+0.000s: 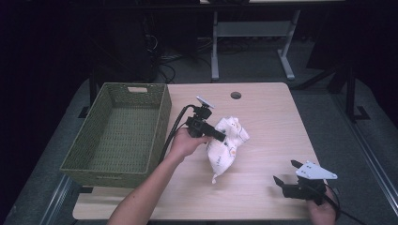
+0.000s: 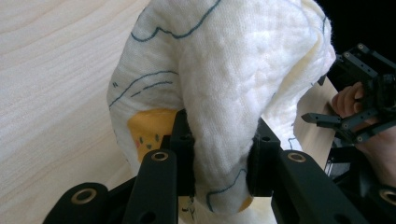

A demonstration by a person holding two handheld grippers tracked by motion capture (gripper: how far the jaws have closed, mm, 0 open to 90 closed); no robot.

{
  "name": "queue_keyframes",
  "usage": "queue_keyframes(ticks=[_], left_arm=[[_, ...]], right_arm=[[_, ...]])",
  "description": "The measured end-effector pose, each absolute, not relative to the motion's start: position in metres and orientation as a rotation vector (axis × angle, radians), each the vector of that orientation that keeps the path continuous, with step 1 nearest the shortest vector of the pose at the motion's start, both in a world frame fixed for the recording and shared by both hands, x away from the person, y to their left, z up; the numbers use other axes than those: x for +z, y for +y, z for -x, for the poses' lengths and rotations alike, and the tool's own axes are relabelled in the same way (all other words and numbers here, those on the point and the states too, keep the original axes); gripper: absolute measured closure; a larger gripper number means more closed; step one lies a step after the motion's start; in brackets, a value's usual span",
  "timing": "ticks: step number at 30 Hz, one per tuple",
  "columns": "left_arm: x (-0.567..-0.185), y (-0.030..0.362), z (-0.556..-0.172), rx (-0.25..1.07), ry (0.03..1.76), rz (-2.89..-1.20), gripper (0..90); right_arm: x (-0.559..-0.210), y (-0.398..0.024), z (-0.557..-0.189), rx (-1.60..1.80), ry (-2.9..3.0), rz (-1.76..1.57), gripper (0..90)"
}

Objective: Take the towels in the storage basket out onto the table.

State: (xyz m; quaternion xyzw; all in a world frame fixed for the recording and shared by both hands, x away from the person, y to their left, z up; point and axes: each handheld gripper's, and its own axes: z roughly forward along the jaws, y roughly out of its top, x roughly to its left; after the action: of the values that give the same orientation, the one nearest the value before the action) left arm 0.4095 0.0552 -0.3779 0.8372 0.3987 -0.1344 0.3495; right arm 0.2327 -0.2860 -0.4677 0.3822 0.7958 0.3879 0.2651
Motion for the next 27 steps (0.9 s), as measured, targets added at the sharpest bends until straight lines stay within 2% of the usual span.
queue_keyframes(ticks=[14, 27], left_arm=[[-0.399, 0.048, -0.415, -0.341, 1.089, -2.157, 68.1], [-0.403, 0.041, -0.411, -0.324, 1.092, -2.160, 66.6]], right_arm=[[-0.468, -0.286, -0.232, 1.051, 2.150, -1.032, 13.7], [-0.467, -0.286, -0.232, 1.050, 2.150, -1.027, 13.7]])
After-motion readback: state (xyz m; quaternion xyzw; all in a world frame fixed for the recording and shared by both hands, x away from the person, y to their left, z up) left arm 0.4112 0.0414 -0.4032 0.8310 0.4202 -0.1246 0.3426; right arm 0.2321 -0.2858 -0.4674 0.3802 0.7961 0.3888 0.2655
